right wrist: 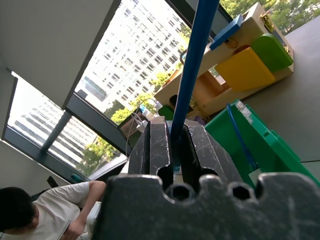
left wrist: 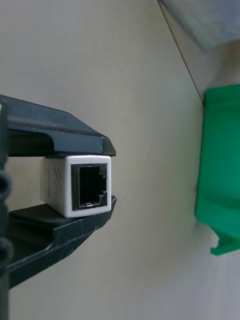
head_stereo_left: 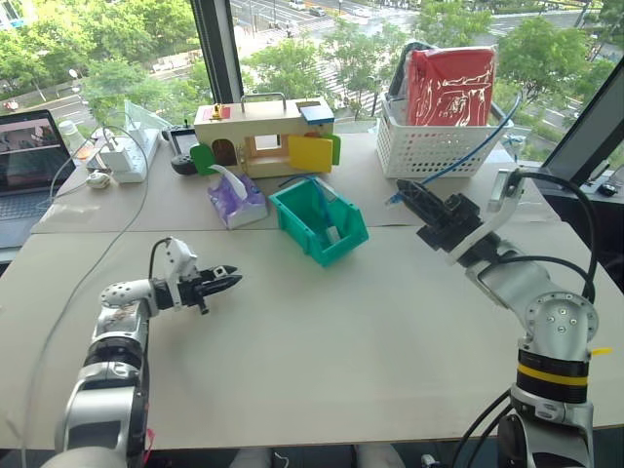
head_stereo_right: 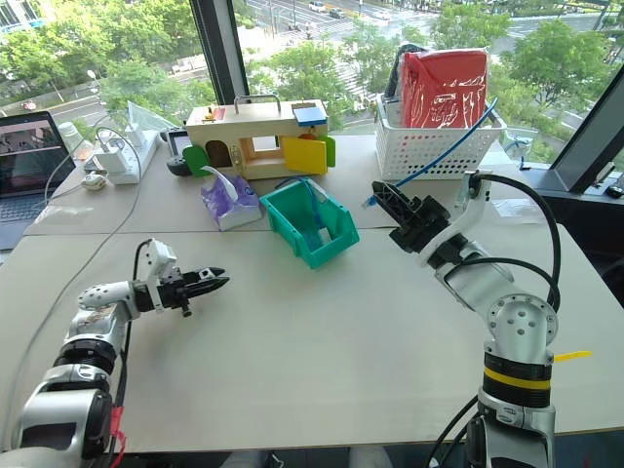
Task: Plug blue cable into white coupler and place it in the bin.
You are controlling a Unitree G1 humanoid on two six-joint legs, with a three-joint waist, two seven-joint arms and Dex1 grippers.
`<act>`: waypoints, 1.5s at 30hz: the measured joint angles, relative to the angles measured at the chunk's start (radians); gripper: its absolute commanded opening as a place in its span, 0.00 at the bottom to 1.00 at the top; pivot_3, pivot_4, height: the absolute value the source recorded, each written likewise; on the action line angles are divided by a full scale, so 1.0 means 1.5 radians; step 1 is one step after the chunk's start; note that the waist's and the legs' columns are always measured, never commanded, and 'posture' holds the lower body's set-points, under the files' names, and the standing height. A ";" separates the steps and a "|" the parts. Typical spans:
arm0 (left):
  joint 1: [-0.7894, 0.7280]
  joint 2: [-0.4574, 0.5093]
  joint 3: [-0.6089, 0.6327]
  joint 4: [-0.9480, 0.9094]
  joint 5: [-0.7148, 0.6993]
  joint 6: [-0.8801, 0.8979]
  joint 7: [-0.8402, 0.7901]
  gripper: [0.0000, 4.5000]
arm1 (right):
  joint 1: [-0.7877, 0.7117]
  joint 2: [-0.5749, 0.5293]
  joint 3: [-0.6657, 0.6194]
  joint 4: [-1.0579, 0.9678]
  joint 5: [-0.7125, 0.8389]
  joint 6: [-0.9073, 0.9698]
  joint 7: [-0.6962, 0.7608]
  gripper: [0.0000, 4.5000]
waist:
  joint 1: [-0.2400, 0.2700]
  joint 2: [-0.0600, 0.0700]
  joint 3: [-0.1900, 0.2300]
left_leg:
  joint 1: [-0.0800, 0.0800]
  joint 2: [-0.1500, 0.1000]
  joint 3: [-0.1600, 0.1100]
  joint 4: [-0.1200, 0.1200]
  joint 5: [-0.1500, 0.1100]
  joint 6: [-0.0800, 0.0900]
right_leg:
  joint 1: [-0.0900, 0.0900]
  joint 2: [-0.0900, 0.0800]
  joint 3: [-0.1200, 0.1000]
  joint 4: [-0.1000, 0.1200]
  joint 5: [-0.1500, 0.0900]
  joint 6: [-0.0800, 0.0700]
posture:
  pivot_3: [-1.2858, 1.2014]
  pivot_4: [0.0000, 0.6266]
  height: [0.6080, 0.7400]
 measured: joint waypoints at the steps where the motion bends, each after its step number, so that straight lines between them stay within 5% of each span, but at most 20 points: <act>1: 0.015 -0.013 -0.012 -0.054 -0.006 0.023 0.007 0.16 | 0.000 0.000 0.000 0.000 0.000 0.000 0.000 0.00 | 0.000 0.000 0.000 | 0.000 0.000 0.000 0.000 0.000 0.000 | 0.000 0.000 0.000 0.000 0.000 0.000 | 0.52 0.24 1.00; 9: 0.072 -0.028 -0.101 -0.265 -0.019 0.109 -0.001 0.16 | -0.001 0.000 -0.003 0.000 -0.001 0.000 0.000 0.00 | -0.002 0.000 0.000 | 0.001 0.000 0.000 0.000 0.000 0.000 | 0.000 0.000 0.000 -0.002 0.000 0.000 | 0.52 0.24 1.00; 36: 0.084 -0.024 -0.184 -0.309 0.015 0.132 0.051 0.16 | -0.001 0.000 -0.003 -0.005 0.001 0.000 -0.005 0.00 | 0.000 0.000 0.000 | 0.001 0.000 0.000 0.000 0.000 0.000 | 0.000 0.000 0.000 -0.002 0.000 0.000 | 0.52 0.24 1.00; 38: 0.083 -0.024 -0.184 -0.310 0.010 0.141 0.053 0.38 | -0.001 0.000 -0.003 -0.005 0.001 0.000 -0.006 0.00 | 0.000 0.000 0.000 | 0.001 0.000 0.000 0.000 0.000 0.000 | 0.000 0.000 0.000 -0.002 0.000 0.000 | 0.52 0.24 1.00; 45: 0.078 -0.023 -0.180 -0.314 -0.001 0.161 0.059 0.92 | -0.001 0.000 -0.003 -0.005 0.001 0.000 -0.008 0.00 | 0.000 0.000 0.000 | 0.001 0.000 0.000 0.000 0.000 0.000 | 0.000 0.000 0.000 -0.002 0.000 0.000 | 0.52 0.24 1.00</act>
